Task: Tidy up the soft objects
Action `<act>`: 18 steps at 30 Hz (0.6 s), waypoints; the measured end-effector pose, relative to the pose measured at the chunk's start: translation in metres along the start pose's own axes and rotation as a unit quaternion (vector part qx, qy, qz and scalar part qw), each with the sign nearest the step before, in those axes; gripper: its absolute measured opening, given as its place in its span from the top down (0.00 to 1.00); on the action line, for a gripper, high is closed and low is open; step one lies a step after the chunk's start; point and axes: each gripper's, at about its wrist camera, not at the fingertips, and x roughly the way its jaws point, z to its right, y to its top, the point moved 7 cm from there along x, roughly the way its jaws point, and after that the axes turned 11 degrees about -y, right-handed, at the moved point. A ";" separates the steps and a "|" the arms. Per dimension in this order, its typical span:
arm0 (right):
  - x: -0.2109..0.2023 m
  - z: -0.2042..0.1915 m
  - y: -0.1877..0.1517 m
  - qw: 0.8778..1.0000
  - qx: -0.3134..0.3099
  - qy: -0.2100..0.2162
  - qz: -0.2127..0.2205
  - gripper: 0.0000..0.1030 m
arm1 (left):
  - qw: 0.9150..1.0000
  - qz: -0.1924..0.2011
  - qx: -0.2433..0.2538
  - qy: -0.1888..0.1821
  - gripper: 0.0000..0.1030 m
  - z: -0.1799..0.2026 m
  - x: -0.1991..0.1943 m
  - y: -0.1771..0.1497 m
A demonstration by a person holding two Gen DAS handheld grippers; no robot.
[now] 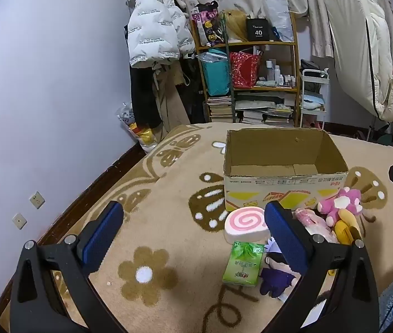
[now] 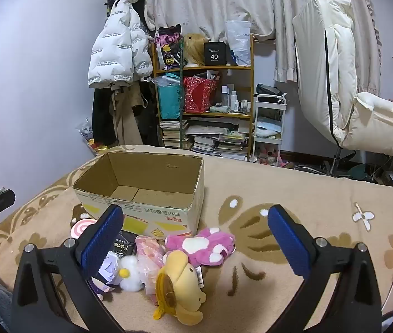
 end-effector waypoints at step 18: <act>0.000 0.000 -0.001 1.000 0.000 -0.001 -0.001 0.00 | 1.000 0.001 0.005 0.001 0.02 0.004 -0.002 -0.001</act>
